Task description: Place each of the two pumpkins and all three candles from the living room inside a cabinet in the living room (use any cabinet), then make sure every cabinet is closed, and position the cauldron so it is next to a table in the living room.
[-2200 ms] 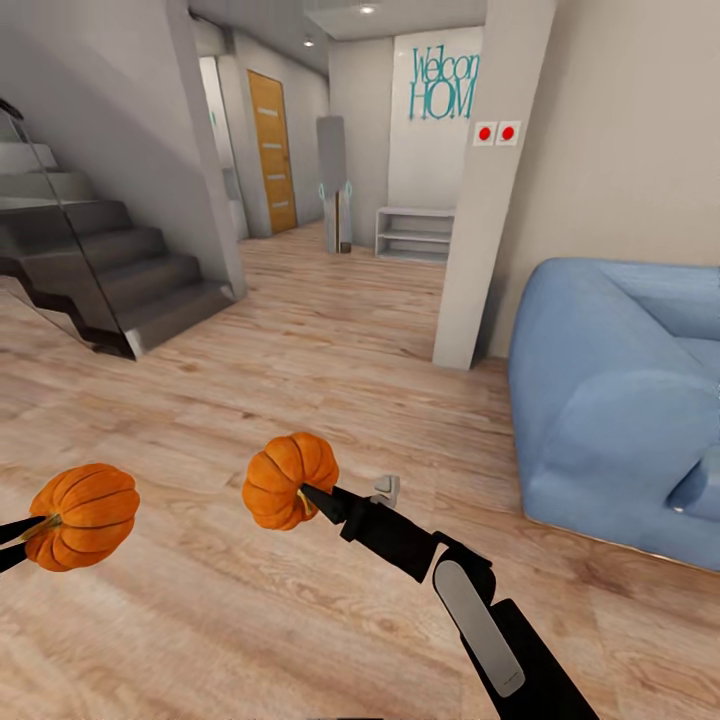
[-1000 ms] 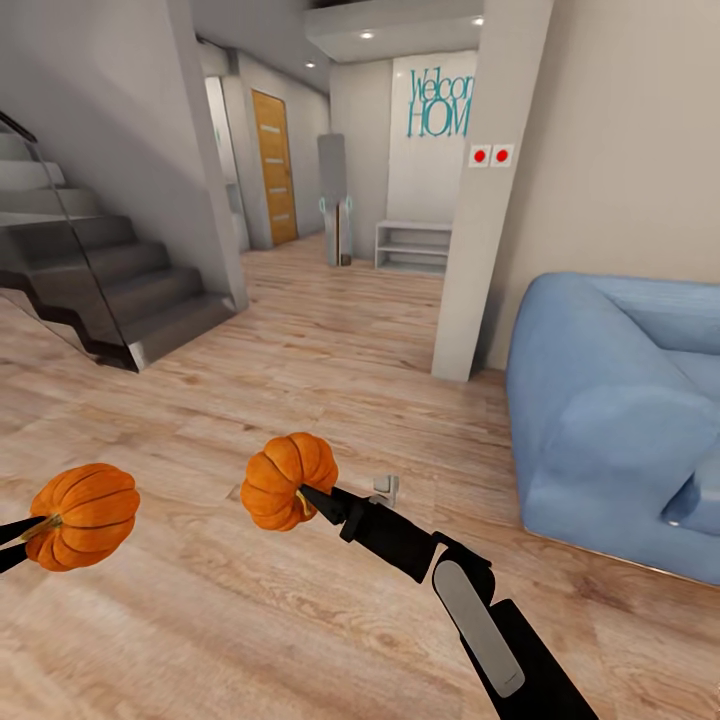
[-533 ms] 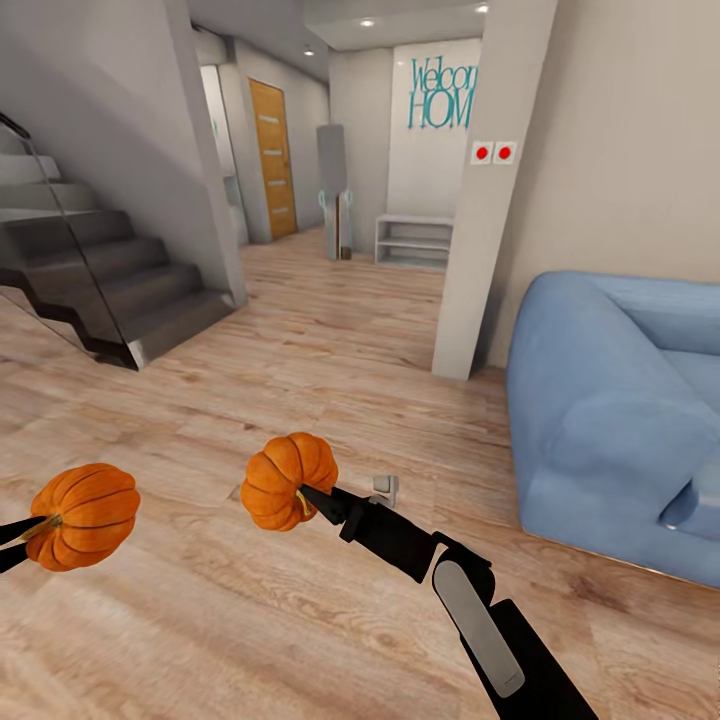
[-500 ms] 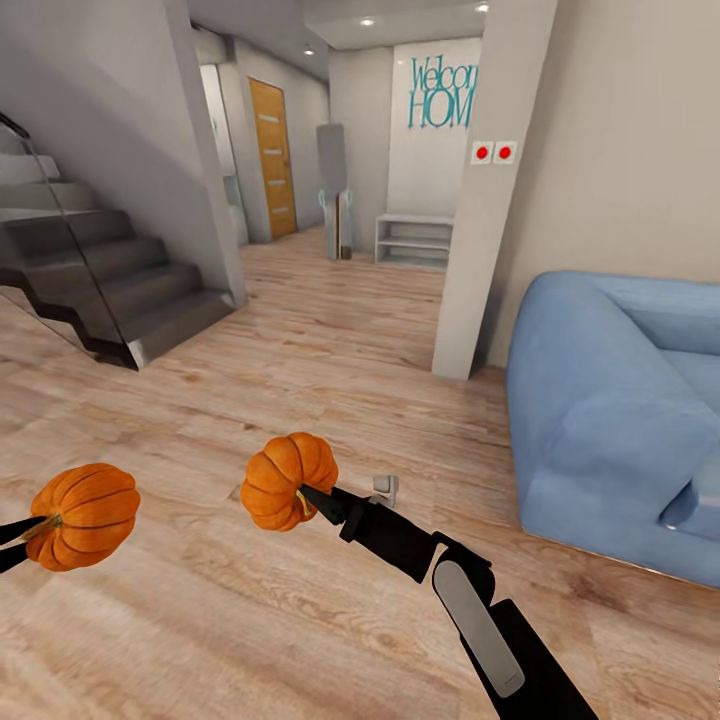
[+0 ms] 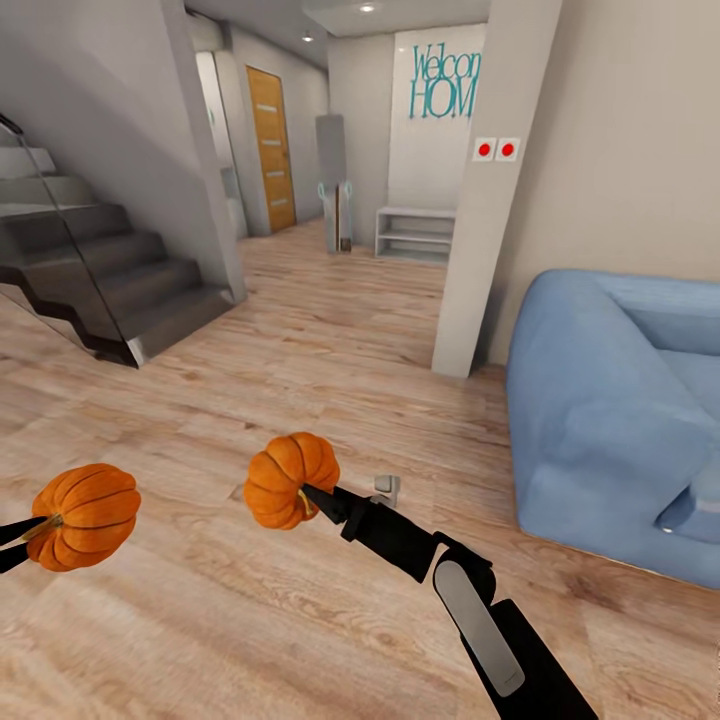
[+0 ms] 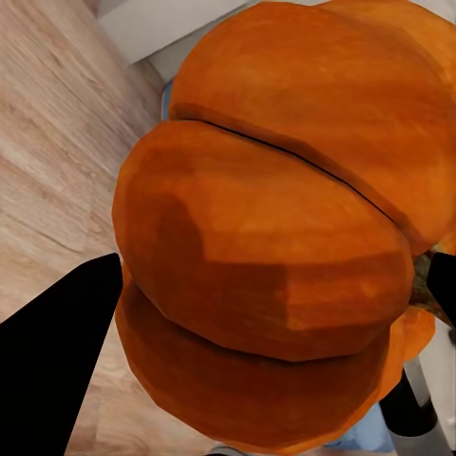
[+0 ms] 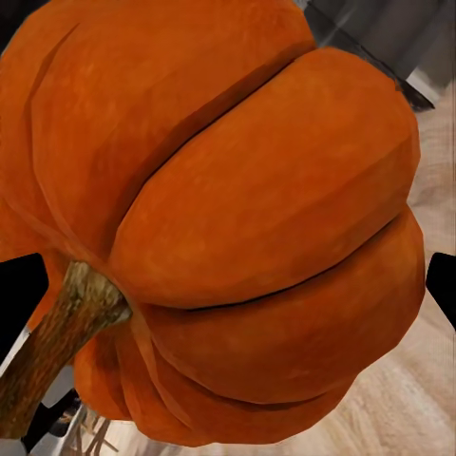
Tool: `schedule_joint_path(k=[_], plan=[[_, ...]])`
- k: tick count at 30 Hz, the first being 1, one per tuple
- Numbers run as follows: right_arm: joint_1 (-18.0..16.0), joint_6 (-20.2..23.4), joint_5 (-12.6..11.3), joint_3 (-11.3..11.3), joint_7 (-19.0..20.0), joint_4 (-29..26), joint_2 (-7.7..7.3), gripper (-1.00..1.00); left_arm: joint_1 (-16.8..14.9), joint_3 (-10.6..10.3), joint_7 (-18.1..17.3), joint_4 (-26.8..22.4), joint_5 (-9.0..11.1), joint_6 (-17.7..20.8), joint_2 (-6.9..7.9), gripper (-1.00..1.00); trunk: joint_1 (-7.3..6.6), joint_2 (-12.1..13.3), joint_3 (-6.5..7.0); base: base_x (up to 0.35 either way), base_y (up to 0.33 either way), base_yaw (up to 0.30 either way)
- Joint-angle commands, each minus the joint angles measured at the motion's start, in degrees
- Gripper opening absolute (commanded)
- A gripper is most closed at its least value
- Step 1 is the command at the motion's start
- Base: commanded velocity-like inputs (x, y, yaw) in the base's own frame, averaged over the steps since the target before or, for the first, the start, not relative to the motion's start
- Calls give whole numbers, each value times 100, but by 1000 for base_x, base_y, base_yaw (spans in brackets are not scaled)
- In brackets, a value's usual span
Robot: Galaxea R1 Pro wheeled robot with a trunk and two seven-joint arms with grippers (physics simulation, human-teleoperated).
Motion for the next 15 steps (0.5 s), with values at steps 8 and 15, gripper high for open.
schedule_joint_path(k=[8,15], plan=[[-6,-256,4,-34,-6,192,-24,-100,0,-1,6,1,-6,-6,-9,-100,-177,322,68,0,0,0],[-5,-283,32,-280,-8,238,-74,-100,0,7,44,0,-7,-11,-32,-100,-330,603,130,0,0,0]])
